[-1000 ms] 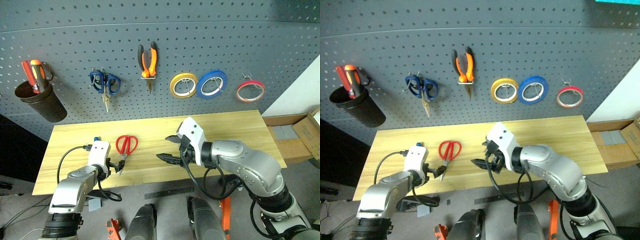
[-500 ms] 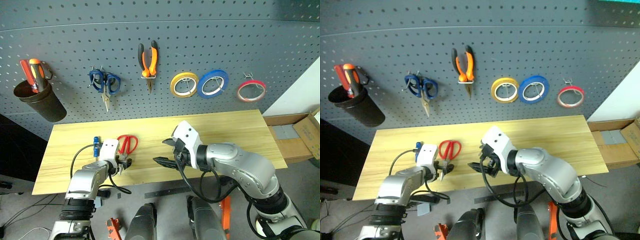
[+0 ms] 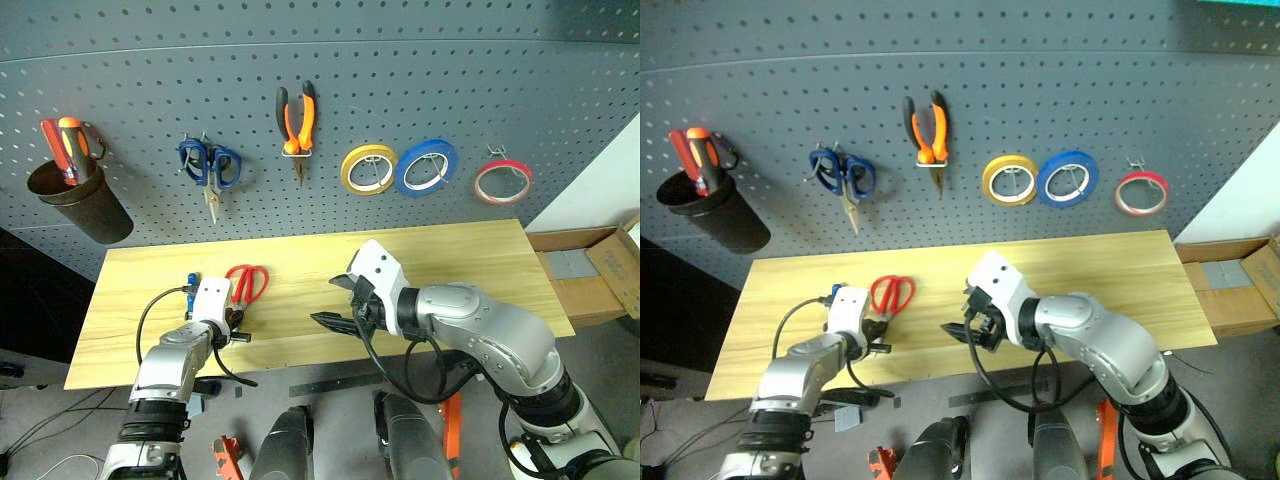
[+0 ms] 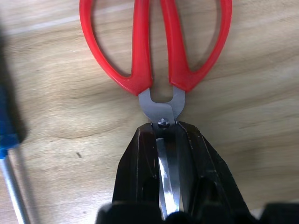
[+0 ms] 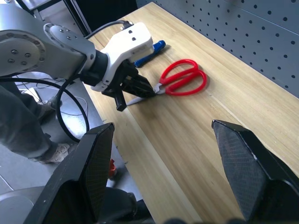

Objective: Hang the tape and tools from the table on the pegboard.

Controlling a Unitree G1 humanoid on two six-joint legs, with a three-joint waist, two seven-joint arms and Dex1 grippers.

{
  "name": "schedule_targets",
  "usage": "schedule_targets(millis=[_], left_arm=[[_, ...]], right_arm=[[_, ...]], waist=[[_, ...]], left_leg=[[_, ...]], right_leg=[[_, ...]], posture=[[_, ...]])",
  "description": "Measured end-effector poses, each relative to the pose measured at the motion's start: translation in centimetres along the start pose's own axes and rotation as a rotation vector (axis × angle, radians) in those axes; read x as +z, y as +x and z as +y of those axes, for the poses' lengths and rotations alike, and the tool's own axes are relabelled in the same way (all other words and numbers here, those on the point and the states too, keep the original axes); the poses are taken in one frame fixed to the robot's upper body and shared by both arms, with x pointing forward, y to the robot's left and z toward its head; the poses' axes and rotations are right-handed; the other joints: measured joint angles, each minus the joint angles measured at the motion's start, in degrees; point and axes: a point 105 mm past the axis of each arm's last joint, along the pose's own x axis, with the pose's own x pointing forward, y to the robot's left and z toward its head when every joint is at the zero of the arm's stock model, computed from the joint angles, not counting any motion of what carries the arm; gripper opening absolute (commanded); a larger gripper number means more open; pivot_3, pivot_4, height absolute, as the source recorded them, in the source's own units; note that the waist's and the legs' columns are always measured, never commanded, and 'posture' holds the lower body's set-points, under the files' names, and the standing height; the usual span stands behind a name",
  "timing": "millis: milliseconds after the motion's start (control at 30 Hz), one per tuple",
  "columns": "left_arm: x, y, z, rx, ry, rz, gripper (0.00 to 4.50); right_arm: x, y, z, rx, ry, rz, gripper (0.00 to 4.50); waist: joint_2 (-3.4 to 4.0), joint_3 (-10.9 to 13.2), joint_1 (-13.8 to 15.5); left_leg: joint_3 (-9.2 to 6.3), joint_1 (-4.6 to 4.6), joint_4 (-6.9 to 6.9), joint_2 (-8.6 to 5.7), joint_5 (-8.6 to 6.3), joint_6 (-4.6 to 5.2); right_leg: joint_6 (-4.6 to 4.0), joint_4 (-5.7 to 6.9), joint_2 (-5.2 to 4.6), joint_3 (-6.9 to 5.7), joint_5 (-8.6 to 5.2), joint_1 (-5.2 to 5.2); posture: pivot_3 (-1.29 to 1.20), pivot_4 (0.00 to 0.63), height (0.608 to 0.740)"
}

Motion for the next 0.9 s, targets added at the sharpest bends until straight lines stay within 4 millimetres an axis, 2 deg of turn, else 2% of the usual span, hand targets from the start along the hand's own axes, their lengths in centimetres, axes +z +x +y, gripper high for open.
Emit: schedule_targets(millis=[167, 467, 633, 733, 900], left_arm=[[0.8, -1.3, -0.6, -0.043, 0.006, -0.132, 0.23], [4.2, -8.4, -1.5, -0.07, 0.161, -0.478, 0.23], [6.6, -12.4, -2.4, -0.056, 0.345, -0.644, 0.23], [8.7, -14.2, -1.9, 0.024, 0.399, -0.757, 0.23], [11.3, -15.6, -0.7, 0.139, 0.401, -0.882, 0.23]], right_arm=[[-0.3, -0.6, -0.3, -0.002, -0.015, 0.012, 3.4], [1.2, -3.4, 0.2, 0.083, -0.159, -0.094, 3.4], [2.0, -4.1, -0.2, 0.106, -0.212, -0.147, 3.4], [2.1, -4.2, -0.9, 0.097, -0.219, -0.158, 3.4], [2.3, -4.1, -1.9, 0.081, -0.242, -0.161, 3.4]], waist=[[0.0, 0.0, 0.0], [0.0, 0.0, 0.5], [0.0, 0.0, 0.9], [0.0, 0.0, 1.3], [-0.03, 0.0, 1.4]], left_leg=[[-0.02, -0.1, 0.0, 0.01, 0.0, -0.01], [0.09, -0.14, -0.03, 0.01, -0.02, 0.02], [0.24, -0.13, -0.02, 0.03, -0.02, 0.03], [0.25, -0.12, 0.0, 0.02, -0.02, 0.03], [0.24, -0.12, 0.01, 0.0, -0.02, 0.02]], right_leg=[[0.0, -0.07, -0.04, -0.02, 0.0, -0.05], [0.05, -0.17, -0.07, -0.04, -0.04, -0.03], [0.04, -0.24, -0.05, -0.04, -0.05, 0.0], [0.04, -0.24, -0.04, -0.09, -0.04, 0.06], [0.04, -0.21, -0.04, -0.13, -0.03, 0.08]], posture=[[-0.05, 0.283, 0.74], [-0.03, 0.27, 0.74], [-0.01, 0.263, 0.74], [0.01, 0.248, 0.74], [0.02, 0.237, 0.74]])
